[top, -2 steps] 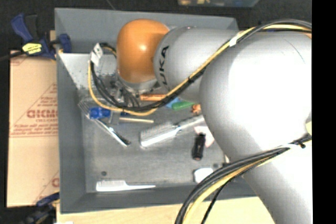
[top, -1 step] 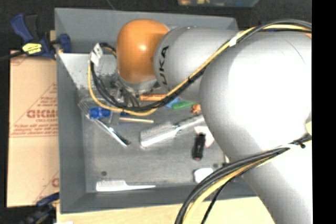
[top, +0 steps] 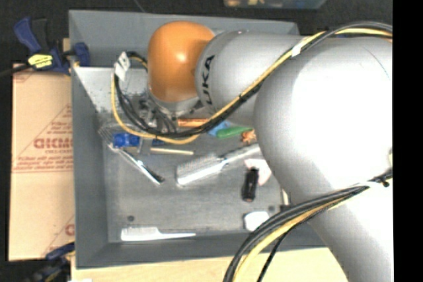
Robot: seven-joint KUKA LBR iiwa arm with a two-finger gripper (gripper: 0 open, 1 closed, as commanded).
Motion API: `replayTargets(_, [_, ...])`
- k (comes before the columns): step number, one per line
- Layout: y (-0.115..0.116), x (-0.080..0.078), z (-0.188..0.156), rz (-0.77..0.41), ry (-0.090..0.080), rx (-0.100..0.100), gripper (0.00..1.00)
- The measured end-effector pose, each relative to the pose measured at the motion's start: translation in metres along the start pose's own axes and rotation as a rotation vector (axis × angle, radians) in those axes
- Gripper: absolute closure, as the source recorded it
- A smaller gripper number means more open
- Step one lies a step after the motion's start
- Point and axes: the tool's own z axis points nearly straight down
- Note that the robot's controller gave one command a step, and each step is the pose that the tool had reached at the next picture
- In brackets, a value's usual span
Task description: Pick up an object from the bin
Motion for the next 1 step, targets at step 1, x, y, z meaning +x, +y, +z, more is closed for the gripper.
replayTargets(1, [-0.0005, 0.002, -0.0236, 0.001, 0.01, 0.002, 1.0])
